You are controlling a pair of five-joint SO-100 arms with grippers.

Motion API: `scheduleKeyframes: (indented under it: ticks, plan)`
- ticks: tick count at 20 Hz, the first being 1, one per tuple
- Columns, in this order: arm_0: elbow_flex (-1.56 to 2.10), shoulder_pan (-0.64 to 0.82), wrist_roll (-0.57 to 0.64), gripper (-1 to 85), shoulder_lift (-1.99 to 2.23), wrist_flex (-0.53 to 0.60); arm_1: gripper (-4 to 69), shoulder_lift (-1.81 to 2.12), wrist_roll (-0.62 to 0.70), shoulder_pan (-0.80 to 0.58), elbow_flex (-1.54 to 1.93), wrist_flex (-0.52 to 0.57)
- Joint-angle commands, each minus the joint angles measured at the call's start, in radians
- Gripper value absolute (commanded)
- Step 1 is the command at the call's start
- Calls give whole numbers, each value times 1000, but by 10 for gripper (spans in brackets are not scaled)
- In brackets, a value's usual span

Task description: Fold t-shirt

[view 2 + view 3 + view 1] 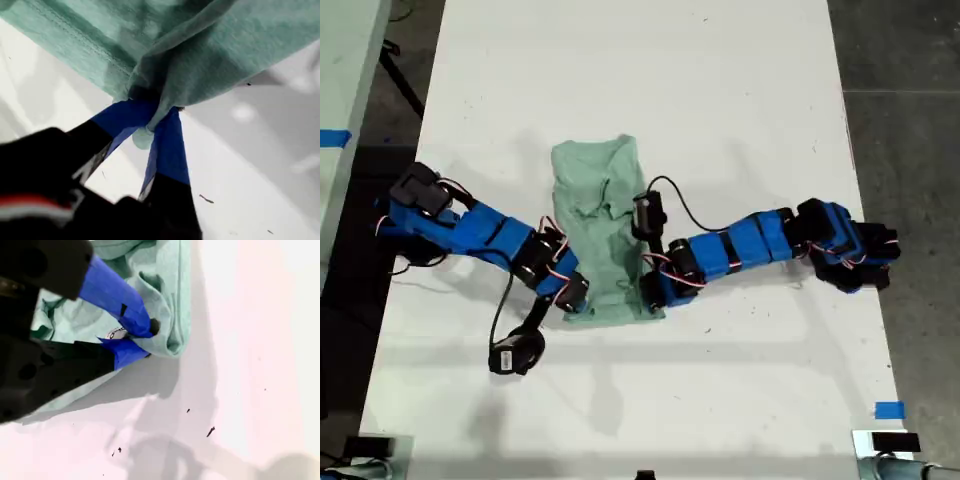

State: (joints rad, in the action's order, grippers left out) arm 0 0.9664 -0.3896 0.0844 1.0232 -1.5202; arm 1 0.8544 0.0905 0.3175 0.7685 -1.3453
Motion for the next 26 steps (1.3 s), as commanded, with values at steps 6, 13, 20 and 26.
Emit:
scheduleKeyframes:
  ticks: [6, 13, 20, 26]
  plan:
    - [-61, 69, 83, -1, 147, -114, -11, 207, 224, -156, -103, 60]
    - [-32, 440, 256, -1, 339, -270, -11, 230, 416, -373, -100, 173]
    - [23, 822, 443, -1, 383, -276, -11, 219, 552, -568, -95, 318]
    - [138, 927, 485, -1, 382, -212, -11, 210, 569, -680, -86, 443]
